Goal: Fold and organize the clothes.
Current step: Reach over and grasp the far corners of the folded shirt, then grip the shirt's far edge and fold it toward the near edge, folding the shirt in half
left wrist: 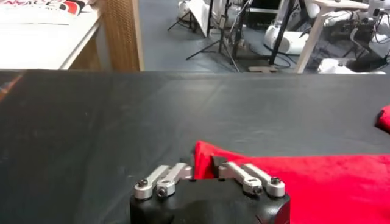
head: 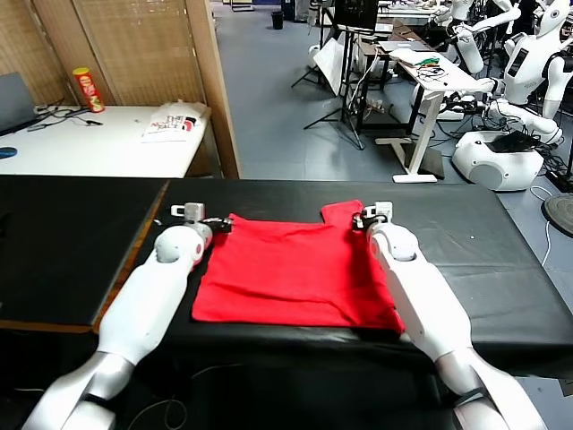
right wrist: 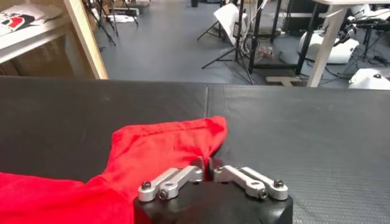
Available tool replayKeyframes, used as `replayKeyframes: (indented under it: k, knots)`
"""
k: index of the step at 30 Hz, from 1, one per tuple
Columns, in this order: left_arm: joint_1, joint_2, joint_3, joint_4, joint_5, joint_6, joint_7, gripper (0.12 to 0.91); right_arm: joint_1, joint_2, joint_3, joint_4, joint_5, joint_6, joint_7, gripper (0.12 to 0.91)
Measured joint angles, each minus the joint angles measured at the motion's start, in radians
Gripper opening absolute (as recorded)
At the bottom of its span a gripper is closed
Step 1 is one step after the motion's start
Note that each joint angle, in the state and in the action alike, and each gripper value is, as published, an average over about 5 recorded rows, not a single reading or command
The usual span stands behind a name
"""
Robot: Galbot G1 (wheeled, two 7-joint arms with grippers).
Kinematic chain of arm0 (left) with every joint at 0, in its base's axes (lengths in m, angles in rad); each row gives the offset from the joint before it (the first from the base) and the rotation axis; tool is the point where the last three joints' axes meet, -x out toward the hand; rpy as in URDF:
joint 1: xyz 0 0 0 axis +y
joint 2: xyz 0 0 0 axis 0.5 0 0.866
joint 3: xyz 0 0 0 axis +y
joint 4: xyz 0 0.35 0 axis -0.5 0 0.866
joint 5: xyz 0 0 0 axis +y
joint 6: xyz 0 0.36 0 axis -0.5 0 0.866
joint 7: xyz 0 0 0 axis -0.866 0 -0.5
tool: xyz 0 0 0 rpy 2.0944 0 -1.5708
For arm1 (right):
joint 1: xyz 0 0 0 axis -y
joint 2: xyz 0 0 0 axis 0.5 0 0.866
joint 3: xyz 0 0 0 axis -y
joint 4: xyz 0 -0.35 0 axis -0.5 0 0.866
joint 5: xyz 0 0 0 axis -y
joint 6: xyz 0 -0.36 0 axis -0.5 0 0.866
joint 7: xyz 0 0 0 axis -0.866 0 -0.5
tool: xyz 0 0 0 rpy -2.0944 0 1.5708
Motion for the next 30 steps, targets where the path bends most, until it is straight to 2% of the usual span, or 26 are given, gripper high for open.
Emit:
replayKeyframes:
  k: [3, 7, 14, 23, 26, 30]
  knots:
    - [0.011, 0.008, -0.011, -0.021, 0.0, -0.005, -0.007, 0.127, -0.025, -0.018, 0.006, 0.041, 0.021, 0.042, -0.021, 0.123]
    - [0.033, 0.029, -0.025, -0.073, -0.017, 0.001, -0.022, 0.127, -0.071, -0.059, 0.012, 0.126, 0.058, 0.06, -0.024, 0.123]
    - [0.109, 0.08, -0.048, -0.225, -0.079, 0.025, -0.048, 0.127, -0.185, -0.168, 0.042, 0.332, 0.132, 0.032, -0.02, 0.123]
    - [0.273, 0.169, -0.105, -0.466, -0.08, 0.034, -0.048, 0.127, -0.326, -0.278, 0.065, 0.521, 0.151, -0.009, -0.032, 0.123]
    - [0.34, 0.199, -0.128, -0.531, -0.066, 0.033, -0.045, 0.127, -0.359, -0.302, 0.066, 0.565, 0.151, -0.04, -0.021, 0.123]
    - [0.42, 0.235, -0.155, -0.597, -0.068, 0.032, -0.045, 0.127, -0.398, -0.329, 0.067, 0.621, 0.152, -0.09, 0.019, 0.123]
